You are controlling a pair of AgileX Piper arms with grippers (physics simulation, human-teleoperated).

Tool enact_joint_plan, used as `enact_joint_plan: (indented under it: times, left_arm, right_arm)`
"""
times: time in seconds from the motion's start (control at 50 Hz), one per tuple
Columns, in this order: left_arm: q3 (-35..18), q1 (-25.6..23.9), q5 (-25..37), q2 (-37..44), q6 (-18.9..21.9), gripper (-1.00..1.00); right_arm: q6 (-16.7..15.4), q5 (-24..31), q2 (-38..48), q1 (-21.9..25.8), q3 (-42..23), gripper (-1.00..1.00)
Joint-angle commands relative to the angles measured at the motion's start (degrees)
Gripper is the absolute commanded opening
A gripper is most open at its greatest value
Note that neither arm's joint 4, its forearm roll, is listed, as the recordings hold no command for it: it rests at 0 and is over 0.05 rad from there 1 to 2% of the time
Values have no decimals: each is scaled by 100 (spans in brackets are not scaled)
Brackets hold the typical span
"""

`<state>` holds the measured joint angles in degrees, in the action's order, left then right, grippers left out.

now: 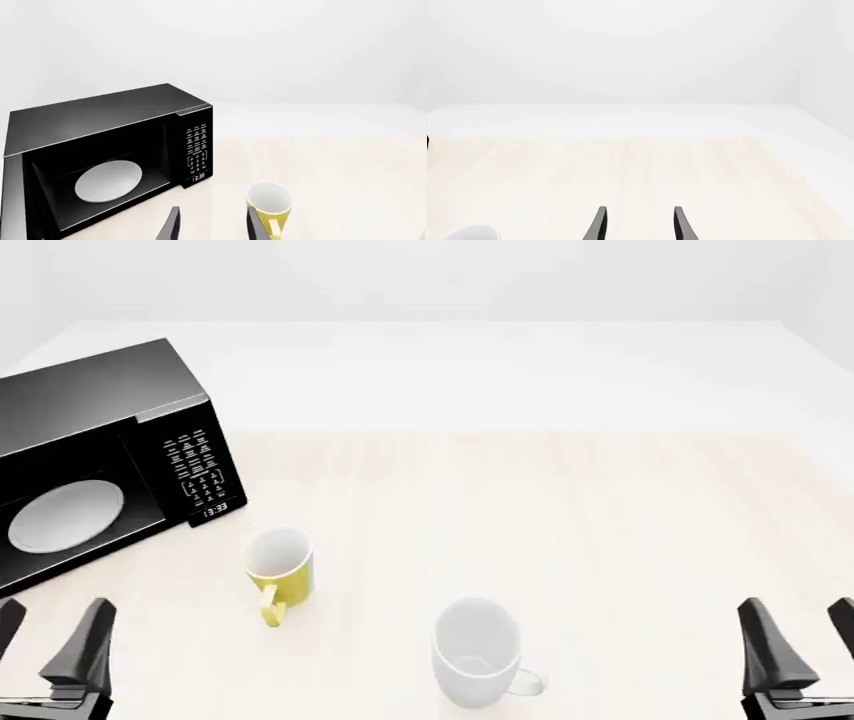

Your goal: Put the yellow and white mug in the microwave and close it.

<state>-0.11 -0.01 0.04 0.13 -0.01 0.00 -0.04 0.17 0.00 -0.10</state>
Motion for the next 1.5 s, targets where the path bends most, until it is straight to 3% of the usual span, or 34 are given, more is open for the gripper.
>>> enact_joint_plan:
  times: [0.02, 0.52, 0.78, 0.94, 1.0, 1.1, 1.4, 1.5]
  left_arm:
    - [-22, -6, 21, 15, -6, 100]
    - [-109, -224, 260, -7, 266, 100]
    - [-224, -559, 610, 17, 185, 100]
    - [-279, -697, 495, 406, 91, 100]
    - [-225, -989, 215, 776, 100, 100]
    - [-345, -1009, -100, 1245, 39, 100]
    - [-623, -1212, 29, 1772, -93, 100]
    - [-729, -1235, -145, 2390, -330, 100]
  right_arm:
    - [-1, -7, 26, 0, -15, 100]
    - [-1, -7, 24, 0, -15, 100]
    - [-1, -8, 22, -1, -15, 100]
    - [-1, -8, 22, 0, -15, 100]
    - [-2, -8, 21, 0, -15, 100]
    - [-1, -8, 22, -2, -15, 100]
    - [-1, -8, 21, 0, -15, 100]
    - [-1, -8, 22, -1, -15, 100]
